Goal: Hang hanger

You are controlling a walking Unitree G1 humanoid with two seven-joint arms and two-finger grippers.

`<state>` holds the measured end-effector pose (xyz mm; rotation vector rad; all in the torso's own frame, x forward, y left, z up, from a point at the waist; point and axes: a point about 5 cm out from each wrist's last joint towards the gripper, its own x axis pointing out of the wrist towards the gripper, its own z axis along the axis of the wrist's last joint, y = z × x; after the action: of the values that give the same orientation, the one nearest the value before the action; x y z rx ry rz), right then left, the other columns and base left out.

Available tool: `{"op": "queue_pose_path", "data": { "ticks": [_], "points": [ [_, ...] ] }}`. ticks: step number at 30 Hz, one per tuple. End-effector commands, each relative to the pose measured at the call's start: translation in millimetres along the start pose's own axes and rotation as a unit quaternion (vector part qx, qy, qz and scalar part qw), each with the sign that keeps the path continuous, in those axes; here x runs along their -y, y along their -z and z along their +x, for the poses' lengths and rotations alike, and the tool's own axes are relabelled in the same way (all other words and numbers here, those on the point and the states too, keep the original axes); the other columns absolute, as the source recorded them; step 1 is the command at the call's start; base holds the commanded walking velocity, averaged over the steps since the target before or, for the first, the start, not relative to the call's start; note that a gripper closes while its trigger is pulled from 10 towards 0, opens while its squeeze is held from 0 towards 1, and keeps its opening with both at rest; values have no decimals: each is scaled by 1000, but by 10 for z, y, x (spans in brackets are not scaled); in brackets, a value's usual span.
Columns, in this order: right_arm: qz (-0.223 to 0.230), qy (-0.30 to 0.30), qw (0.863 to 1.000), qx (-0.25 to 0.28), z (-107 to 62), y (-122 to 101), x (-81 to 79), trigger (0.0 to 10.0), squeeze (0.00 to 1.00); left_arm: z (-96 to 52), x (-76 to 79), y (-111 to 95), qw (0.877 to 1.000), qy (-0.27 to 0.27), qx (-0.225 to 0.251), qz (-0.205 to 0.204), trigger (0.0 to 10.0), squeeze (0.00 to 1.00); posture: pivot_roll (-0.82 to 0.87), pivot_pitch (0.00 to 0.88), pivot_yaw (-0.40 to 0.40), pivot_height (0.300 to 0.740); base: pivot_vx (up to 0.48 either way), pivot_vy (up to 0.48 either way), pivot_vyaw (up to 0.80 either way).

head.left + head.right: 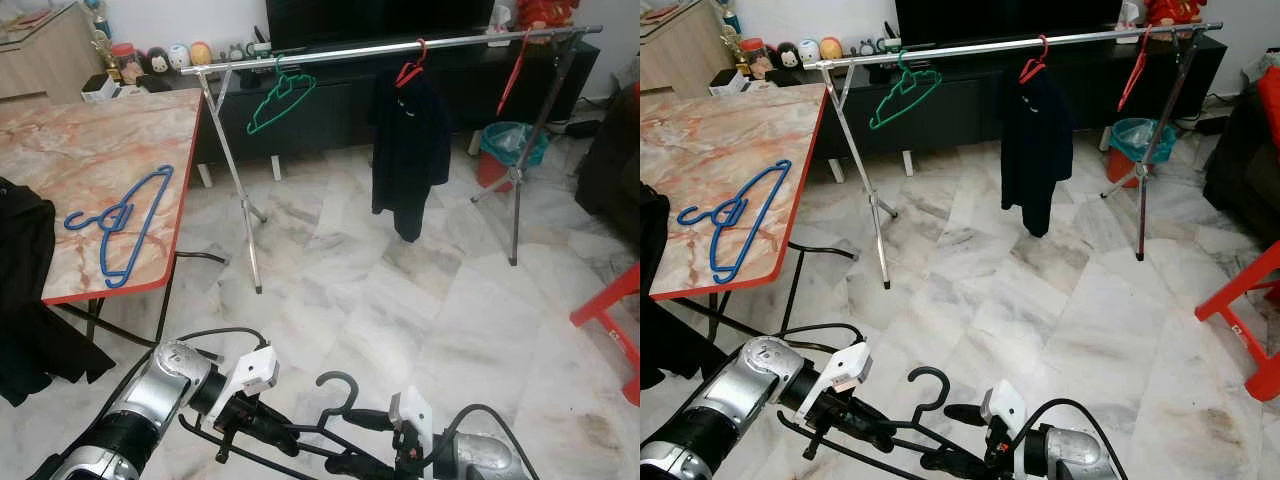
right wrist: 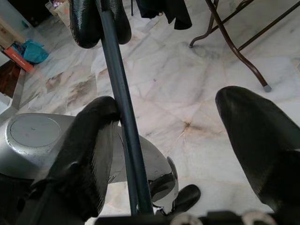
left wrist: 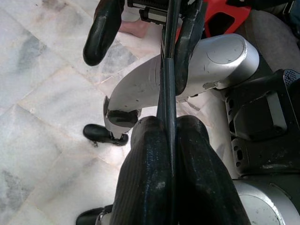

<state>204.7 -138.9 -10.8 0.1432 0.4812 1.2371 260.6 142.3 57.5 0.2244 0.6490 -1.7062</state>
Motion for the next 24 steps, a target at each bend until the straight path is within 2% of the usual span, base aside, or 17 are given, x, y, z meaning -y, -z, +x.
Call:
{"op": "queue_pose_path", "data": {
  "ticks": [1,24],
  "points": [
    [2,4,1000,12,11,-39,22,0,0,24,22,4,1000,6,-1,1,10000,0,-8,10,64,740,0,0,0],
    [5,-1,1000,11,-9,-6,9,0,0,36,19,18,1000,5,-8,4,10000,0,-8,10,64,740,0,0,0]
  ]
}}
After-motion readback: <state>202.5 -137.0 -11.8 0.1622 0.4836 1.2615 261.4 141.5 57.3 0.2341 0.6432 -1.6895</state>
